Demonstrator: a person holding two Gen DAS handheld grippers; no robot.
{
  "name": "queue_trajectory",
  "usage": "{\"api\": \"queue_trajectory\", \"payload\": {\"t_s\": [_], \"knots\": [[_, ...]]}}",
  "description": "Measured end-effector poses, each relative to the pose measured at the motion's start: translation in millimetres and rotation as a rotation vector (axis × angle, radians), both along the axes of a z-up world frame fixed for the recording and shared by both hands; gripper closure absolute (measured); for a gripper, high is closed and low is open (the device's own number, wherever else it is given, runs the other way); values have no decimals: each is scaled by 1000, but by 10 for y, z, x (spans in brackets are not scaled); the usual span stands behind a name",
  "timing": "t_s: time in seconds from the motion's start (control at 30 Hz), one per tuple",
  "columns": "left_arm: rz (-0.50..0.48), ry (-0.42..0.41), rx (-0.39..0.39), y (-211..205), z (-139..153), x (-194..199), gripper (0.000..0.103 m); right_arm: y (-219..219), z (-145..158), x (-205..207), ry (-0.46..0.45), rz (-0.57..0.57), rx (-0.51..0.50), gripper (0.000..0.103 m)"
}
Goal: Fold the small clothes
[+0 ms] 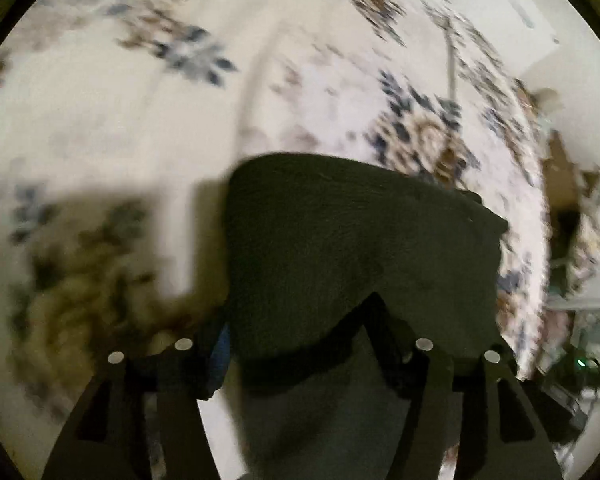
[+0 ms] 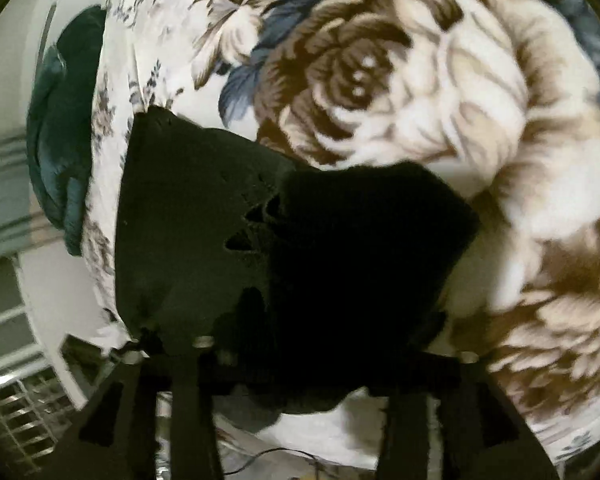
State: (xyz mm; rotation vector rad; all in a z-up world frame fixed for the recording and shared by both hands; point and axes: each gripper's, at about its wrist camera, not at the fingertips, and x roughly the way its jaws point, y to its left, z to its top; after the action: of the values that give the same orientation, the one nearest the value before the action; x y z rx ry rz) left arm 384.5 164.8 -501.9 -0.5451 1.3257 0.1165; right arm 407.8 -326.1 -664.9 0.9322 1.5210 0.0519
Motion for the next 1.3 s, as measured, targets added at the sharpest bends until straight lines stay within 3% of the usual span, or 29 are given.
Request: {"api": "queue_trajectory", "payload": {"t_s": [0.07,0.13,0.27,0.43,0.6,0.93,1.3], "knots": [[16,6,97,-29,187,-119,36,31,89,21,-5,34,-27,29],[8,10,155,-124,326,-237,14,9,225,-44,-10,69,-67,24],[-36,57,169,-460,314,-409,6,-116,562,-252,-23,146,-131,15],[-113,109,180,-931,-11,-505,6,-248,1015,-419,-55,257,-254,14],[-107,124,206,-1055,-314,-494,2,-394,1244,-321,-97,301,-322,12],[-65,121,179,-889,-479,-364,0,-116,989,218,-139,409,-369,12],[-35,103,162,-840,-587,-242,0,92,875,381,-150,467,-388,12]]}}
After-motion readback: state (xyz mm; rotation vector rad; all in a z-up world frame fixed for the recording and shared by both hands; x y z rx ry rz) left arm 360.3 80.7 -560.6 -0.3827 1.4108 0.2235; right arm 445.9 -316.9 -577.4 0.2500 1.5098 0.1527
